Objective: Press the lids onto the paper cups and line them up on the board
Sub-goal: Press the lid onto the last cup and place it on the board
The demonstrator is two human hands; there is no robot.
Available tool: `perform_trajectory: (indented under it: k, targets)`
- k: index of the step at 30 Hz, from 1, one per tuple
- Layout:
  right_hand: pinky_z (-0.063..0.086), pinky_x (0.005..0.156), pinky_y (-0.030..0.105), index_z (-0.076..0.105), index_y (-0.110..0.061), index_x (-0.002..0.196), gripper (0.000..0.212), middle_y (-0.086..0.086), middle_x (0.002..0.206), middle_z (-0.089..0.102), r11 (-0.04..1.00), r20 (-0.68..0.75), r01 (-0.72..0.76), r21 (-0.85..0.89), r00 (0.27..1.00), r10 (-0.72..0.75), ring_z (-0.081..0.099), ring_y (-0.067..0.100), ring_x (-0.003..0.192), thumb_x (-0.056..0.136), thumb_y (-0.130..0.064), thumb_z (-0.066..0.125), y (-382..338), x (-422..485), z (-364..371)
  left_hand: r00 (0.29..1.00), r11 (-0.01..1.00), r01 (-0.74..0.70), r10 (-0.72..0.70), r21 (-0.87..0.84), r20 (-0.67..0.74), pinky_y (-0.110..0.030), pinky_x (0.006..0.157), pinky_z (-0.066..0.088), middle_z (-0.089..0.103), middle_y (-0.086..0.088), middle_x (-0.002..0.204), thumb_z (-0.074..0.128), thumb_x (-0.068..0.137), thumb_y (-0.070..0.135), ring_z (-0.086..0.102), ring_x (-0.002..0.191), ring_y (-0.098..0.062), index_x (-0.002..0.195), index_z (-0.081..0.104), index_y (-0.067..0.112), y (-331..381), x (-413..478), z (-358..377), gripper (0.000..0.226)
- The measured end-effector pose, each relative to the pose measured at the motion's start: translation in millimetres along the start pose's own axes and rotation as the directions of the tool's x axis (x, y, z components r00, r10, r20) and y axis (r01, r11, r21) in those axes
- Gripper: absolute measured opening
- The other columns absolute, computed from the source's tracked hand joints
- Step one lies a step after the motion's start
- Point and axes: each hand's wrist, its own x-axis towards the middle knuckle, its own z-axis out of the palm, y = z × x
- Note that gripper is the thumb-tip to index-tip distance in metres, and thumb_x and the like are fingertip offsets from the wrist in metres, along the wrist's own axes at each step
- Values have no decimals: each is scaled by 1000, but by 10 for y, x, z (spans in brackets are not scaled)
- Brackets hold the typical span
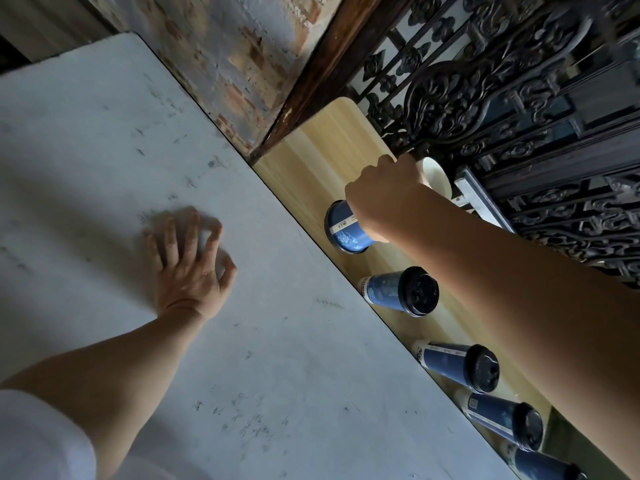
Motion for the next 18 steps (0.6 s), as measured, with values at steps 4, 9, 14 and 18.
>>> perform_trajectory:
  k: [4, 9, 14, 18]
  targets:
    - [49, 84, 40, 62, -13, 113, 26, 8, 104, 60, 997, 10, 14, 69, 1000, -15, 54, 31, 103, 87, -8, 65, 52, 43, 34, 1000, 1000, 2, -2, 2, -2, -64, 120, 8, 24, -12, 165, 39, 85, 51, 18, 148, -47, 149, 42, 26, 3, 0, -2, 69]
    - [53, 72, 34, 57, -14, 123, 58, 6, 109, 64, 840, 113, 17, 542, 989, -93, 63, 29, 96, 73, -24, 84, 257, 153, 148, 1000, 1000, -4, 4, 5, -3, -59, 121, 1, 24, -11, 166, 40, 85, 51, 16, 149, -46, 149, 42, 26, 5, 1, 2, 69]
    - [54, 79, 39, 52, -20, 115, 69, 4, 108, 62, 90, 36, -55, 994, 979, 199, 61, 28, 100, 60, -35, 90, 84, 285, 624, 1000, 999, 7, -7, 34, 24, -61, 121, 3, 23, -10, 166, 42, 85, 51, 15, 150, -45, 151, 40, 27, 2, 8, 18, 70]
    - [56, 91, 45, 56, -13, 121, 68, 6, 114, 69, -541, 161, 15, 841, 948, 276, 69, 26, 101, 63, -15, 92, -189, 465, 833, 1000, 999, -5, 4, 36, 25, -66, 120, 8, 31, -16, 161, 45, 81, 50, 20, 147, -49, 150, 41, 25, -16, 15, 32, 73]
